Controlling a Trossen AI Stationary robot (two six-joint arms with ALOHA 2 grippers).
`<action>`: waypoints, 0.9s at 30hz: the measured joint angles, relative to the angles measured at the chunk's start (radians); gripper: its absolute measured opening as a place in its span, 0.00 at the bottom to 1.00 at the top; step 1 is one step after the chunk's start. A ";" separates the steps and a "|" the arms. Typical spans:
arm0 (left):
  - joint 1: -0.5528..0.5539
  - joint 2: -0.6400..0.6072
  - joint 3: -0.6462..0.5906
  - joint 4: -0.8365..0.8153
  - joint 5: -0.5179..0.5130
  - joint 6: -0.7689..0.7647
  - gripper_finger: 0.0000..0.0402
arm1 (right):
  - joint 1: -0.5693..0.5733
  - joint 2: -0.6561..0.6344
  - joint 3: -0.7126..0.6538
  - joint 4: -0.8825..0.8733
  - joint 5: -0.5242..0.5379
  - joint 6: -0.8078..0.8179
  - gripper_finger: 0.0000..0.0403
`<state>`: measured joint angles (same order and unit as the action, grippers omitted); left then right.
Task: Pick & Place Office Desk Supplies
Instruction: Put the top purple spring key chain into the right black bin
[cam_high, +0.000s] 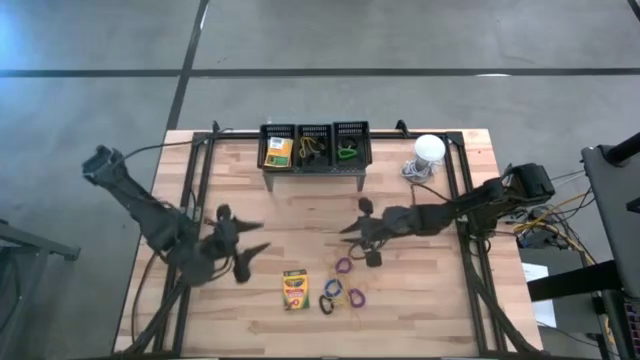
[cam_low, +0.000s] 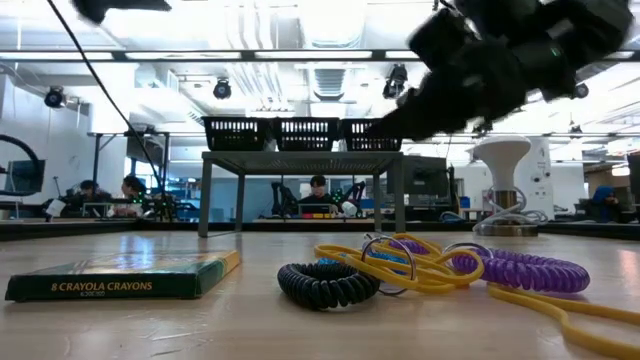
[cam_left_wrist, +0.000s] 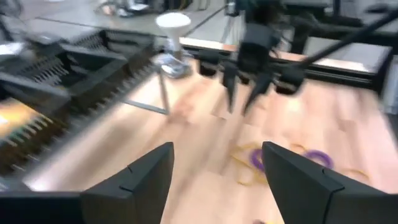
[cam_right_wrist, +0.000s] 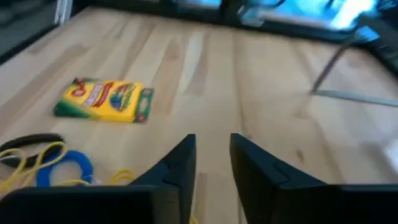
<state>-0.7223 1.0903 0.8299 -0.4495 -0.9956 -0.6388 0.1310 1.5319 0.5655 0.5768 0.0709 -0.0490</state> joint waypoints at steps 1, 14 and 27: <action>-0.024 -0.005 -0.044 0.037 0.000 -0.022 0.61 | 0.000 -0.002 0.050 -0.089 -0.015 -0.003 0.26; -0.061 -0.006 -0.356 0.324 0.224 -0.143 0.54 | 0.095 0.224 0.436 -0.674 -0.210 0.056 0.58; -0.063 0.020 -0.429 0.362 0.271 -0.226 0.51 | 0.140 0.296 0.441 -0.801 -0.032 0.221 0.52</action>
<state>-0.7849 1.1103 0.4013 -0.0872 -0.7248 -0.8650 0.2715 1.8280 1.0061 -0.2244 0.0385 0.1724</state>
